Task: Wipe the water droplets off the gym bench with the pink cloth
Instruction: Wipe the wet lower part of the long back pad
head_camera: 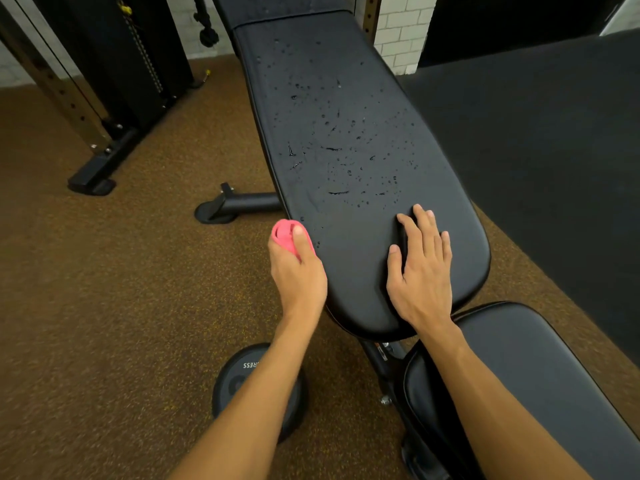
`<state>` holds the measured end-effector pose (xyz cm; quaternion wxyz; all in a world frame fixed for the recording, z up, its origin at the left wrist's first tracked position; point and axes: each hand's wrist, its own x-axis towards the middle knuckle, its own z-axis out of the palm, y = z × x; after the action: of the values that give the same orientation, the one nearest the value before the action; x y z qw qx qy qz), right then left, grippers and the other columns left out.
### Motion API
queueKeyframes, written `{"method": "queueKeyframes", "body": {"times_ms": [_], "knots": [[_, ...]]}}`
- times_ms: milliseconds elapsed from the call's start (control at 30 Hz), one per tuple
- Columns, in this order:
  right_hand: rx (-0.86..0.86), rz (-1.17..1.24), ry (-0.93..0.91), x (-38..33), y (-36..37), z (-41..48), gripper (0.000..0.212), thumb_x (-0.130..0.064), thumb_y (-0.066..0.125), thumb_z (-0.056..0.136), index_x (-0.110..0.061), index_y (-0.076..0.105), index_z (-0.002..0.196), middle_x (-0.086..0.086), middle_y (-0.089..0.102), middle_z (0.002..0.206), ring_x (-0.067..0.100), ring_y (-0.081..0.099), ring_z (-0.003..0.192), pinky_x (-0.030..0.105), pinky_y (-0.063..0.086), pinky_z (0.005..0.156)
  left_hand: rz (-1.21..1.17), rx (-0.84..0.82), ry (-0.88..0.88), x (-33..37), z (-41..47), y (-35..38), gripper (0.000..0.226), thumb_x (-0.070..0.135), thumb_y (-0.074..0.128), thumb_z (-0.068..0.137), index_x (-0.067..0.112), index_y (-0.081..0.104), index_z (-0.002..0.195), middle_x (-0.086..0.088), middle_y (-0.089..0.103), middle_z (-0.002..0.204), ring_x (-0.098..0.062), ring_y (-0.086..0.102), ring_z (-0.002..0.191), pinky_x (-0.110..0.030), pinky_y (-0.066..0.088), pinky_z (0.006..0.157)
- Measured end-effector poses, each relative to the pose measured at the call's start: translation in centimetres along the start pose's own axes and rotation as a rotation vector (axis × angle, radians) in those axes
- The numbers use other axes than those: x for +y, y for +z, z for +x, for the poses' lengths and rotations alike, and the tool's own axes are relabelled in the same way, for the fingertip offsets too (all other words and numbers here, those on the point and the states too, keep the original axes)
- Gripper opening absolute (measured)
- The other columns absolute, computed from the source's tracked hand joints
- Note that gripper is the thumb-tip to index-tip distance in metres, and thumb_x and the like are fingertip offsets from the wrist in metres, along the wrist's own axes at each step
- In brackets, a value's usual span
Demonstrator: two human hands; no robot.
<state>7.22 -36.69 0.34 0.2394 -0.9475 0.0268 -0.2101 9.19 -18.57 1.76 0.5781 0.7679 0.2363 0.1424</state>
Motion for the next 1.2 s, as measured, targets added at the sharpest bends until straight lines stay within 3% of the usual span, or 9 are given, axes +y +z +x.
{"method": "queueKeyframes", "body": {"times_ms": [100,333,467,700,900,1067,1200], "knots": [[0.006,-0.007,0.0,0.0,0.0,-0.1,0.053,-0.033,0.04,0.108,-0.023,0.039,0.161,-0.003,0.022,0.177,0.016,0.01,0.166,0.053,0.012,0.134,-0.066,0.009,0.02,1.0,2.1,0.5,0.044,0.046,0.044,0.112,0.019,0.05,0.147,-0.003,0.062,0.136,-0.022,0.058,0.128,-0.031,0.04,0.106],[0.01,-0.008,0.003,0.0,0.0,0.0,0.054,-0.034,0.039,0.109,-0.024,0.039,0.162,-0.004,0.022,0.177,0.015,0.008,0.166,0.052,0.011,0.134,-0.025,-0.02,0.097,-0.7,-1.3,-0.5,0.039,0.041,0.048,0.111,0.021,0.05,0.144,0.002,0.062,0.132,-0.013,0.057,0.118,-0.03,0.042,0.105],[0.009,-0.004,0.004,-0.1,0.0,0.0,0.053,-0.034,0.039,0.109,-0.025,0.039,0.161,-0.003,0.023,0.177,0.015,0.009,0.166,0.052,0.011,0.134,-0.042,-0.009,0.073,1.5,3.0,0.0,0.033,0.044,0.046,0.111,0.025,0.052,0.137,-0.001,0.065,0.13,-0.019,0.06,0.12,-0.037,0.043,0.107],[0.018,0.0,0.003,-0.1,0.0,0.0,0.053,-0.033,0.041,0.108,-0.024,0.04,0.161,-0.003,0.024,0.176,0.015,0.01,0.166,0.054,0.013,0.134,-0.019,-0.055,0.142,-2.0,-1.8,-0.5,0.058,0.049,0.05,0.109,0.018,0.04,0.157,-0.007,0.055,0.152,-0.024,0.052,0.141,-0.044,0.039,0.12],[0.018,-0.001,0.0,-0.1,0.0,0.1,0.053,-0.033,0.041,0.108,-0.024,0.04,0.16,-0.003,0.024,0.176,0.015,0.01,0.166,0.053,0.012,0.134,-0.002,-0.008,0.14,1.6,3.6,0.1,0.041,0.04,0.048,0.111,0.014,0.051,0.142,-0.005,0.061,0.136,-0.022,0.057,0.126,-0.031,0.04,0.108],[0.022,-0.001,-0.001,0.0,0.0,0.0,0.053,-0.033,0.041,0.108,-0.024,0.04,0.16,-0.003,0.025,0.176,0.016,0.011,0.166,0.053,0.013,0.134,0.092,-0.004,0.175,1.7,2.2,0.6,0.066,0.045,0.045,0.111,0.007,0.028,0.162,-0.015,0.043,0.156,-0.03,0.048,0.14,-0.035,0.039,0.116],[0.038,-0.015,-0.008,0.1,0.2,0.0,0.053,-0.032,0.042,0.108,-0.023,0.041,0.16,-0.002,0.026,0.176,0.017,0.012,0.166,0.052,0.013,0.134,0.292,0.029,0.294,-0.6,-3.2,0.5,0.076,0.044,0.046,0.11,0.005,0.012,0.167,-0.02,0.031,0.162,-0.039,0.044,0.145,-0.052,0.046,0.115]]}}
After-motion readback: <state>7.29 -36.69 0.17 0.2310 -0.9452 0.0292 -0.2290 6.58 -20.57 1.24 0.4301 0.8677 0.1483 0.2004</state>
